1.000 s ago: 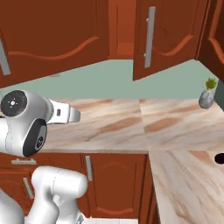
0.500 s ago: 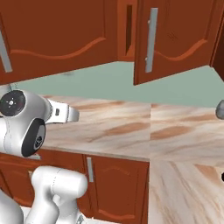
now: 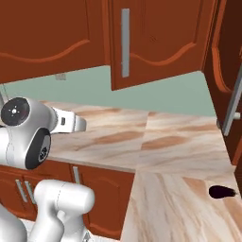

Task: Close all open cabinet doors.

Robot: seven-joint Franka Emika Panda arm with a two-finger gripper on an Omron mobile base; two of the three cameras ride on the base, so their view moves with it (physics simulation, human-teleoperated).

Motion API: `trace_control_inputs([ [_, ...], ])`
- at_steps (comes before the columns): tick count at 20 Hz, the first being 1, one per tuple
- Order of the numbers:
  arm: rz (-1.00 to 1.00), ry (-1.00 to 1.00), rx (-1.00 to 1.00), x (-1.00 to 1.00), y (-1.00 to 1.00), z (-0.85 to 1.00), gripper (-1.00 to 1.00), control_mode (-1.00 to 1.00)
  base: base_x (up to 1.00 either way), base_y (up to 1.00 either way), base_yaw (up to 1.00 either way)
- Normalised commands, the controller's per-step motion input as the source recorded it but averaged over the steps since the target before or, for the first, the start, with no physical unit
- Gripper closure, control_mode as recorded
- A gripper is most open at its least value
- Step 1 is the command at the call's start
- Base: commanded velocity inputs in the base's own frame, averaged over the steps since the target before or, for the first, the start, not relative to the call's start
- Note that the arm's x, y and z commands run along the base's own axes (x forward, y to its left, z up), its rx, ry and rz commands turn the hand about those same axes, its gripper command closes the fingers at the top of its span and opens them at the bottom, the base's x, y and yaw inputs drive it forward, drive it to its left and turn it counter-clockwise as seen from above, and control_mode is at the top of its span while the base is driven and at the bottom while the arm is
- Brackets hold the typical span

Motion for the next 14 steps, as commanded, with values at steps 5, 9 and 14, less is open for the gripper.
trace_control_inputs([
  [5,0.0,0.0,0.0,0.0,0.0,0.0,-1.0,1.0,0.37,-0.11,0.02],
  [9,0.0,0.0,0.0,0.0,0.0,0.0,-1.0,1.0,0.69,0.0,0.0],
  [14,0.0,0.0,0.0,0.0,0.0,0.0,-1.0,1.0,0.48,-0.06,-0.01],
])
